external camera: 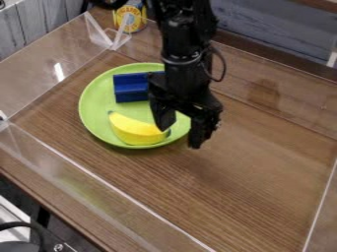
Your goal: Put the blue object in the green plate
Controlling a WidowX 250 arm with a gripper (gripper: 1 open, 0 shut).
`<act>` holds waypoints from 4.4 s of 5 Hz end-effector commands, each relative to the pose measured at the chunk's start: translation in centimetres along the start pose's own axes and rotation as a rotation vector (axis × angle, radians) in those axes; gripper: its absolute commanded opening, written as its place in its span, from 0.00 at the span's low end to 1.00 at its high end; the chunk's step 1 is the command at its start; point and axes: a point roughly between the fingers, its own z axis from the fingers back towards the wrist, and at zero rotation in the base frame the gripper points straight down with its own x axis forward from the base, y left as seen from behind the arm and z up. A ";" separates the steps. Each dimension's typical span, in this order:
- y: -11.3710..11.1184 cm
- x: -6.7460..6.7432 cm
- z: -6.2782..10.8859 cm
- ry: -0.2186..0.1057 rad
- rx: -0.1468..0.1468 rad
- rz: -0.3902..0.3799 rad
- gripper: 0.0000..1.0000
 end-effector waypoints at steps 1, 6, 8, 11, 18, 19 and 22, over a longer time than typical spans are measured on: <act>2.1 0.7 0.7 -0.014 0.001 0.037 1.00; 5.6 4.3 0.3 -0.070 -0.002 0.262 1.00; 5.6 4.5 0.3 -0.079 -0.011 0.218 1.00; 5.0 5.1 -0.4 -0.091 -0.022 0.236 1.00; 4.0 7.1 0.7 -0.072 -0.039 0.125 1.00; 4.0 7.6 0.5 -0.068 -0.041 0.106 1.00; 5.5 6.9 0.8 -0.060 -0.045 0.162 1.00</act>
